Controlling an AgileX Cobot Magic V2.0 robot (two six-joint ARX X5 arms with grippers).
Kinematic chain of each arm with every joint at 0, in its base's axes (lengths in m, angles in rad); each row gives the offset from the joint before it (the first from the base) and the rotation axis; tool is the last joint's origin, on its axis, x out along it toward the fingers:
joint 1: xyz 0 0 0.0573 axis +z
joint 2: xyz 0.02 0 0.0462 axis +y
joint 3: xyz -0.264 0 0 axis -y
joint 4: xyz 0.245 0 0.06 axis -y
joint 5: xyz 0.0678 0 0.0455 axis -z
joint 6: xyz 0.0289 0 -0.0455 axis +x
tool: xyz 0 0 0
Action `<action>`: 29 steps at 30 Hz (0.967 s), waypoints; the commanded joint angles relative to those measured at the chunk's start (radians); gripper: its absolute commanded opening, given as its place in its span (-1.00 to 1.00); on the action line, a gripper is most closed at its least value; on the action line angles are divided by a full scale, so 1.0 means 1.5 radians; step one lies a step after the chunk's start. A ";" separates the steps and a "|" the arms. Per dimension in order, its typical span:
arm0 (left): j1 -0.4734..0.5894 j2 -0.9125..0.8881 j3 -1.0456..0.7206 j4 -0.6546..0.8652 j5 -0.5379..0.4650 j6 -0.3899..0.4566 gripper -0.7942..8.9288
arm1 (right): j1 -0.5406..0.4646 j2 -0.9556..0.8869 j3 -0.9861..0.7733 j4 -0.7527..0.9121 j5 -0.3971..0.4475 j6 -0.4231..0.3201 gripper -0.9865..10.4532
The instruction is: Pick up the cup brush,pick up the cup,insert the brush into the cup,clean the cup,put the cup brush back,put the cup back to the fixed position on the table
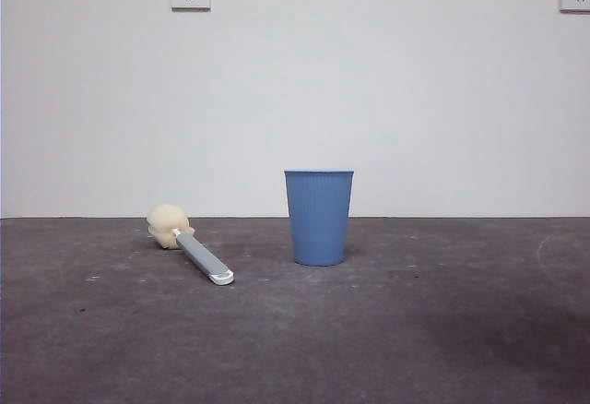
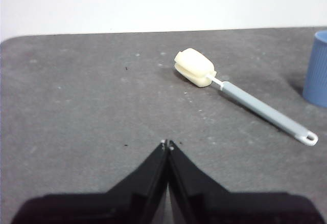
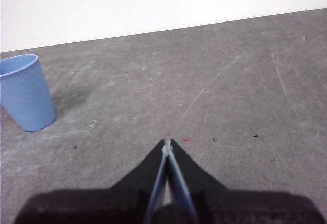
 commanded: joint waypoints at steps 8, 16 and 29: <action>0.002 -0.001 -0.008 0.046 0.088 -0.212 -0.85 | 0.000 -0.002 -0.008 0.006 0.002 0.293 -0.83; 0.001 0.000 0.033 0.001 0.118 -0.253 -0.85 | 0.000 -0.001 0.001 0.007 -0.012 0.327 -0.84; 0.001 0.073 0.221 -0.167 0.181 -0.235 -0.85 | 0.001 0.130 0.220 -0.051 -0.245 0.231 -0.85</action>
